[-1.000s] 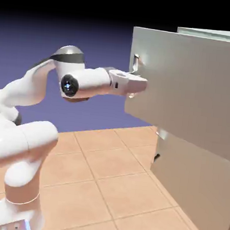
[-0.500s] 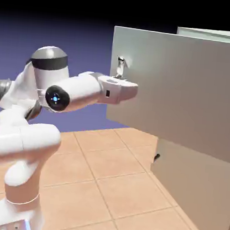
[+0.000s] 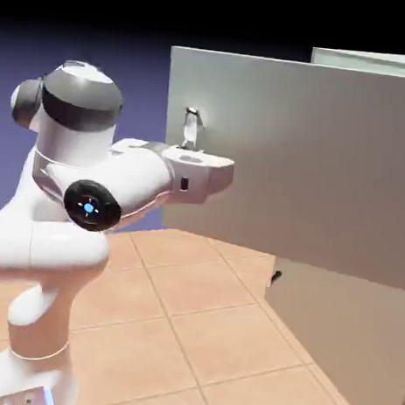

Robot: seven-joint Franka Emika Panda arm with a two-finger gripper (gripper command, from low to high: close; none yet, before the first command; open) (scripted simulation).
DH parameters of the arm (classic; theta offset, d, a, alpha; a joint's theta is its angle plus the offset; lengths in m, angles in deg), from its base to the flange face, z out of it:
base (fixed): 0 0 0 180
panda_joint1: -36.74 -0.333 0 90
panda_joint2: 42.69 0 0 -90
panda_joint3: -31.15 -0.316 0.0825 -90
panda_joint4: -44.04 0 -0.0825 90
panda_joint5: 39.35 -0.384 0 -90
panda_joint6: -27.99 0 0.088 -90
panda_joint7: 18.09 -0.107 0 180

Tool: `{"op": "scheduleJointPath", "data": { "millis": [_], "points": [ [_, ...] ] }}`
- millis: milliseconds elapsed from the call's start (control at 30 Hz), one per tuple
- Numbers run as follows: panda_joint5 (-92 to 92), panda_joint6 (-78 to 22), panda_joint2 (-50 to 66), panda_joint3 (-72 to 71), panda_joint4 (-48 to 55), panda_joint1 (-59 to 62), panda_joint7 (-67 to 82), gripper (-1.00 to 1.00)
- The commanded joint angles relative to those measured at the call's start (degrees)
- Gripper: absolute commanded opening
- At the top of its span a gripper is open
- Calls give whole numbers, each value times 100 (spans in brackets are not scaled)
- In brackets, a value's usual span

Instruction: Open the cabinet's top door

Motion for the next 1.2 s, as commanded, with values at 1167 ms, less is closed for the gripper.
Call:
{"op": "scheduleJointPath", "data": {
  "millis": [1167],
  "points": [
    [4640, -958, -7195, -348, 6372, -356, 2698, -100]
  ]
}}
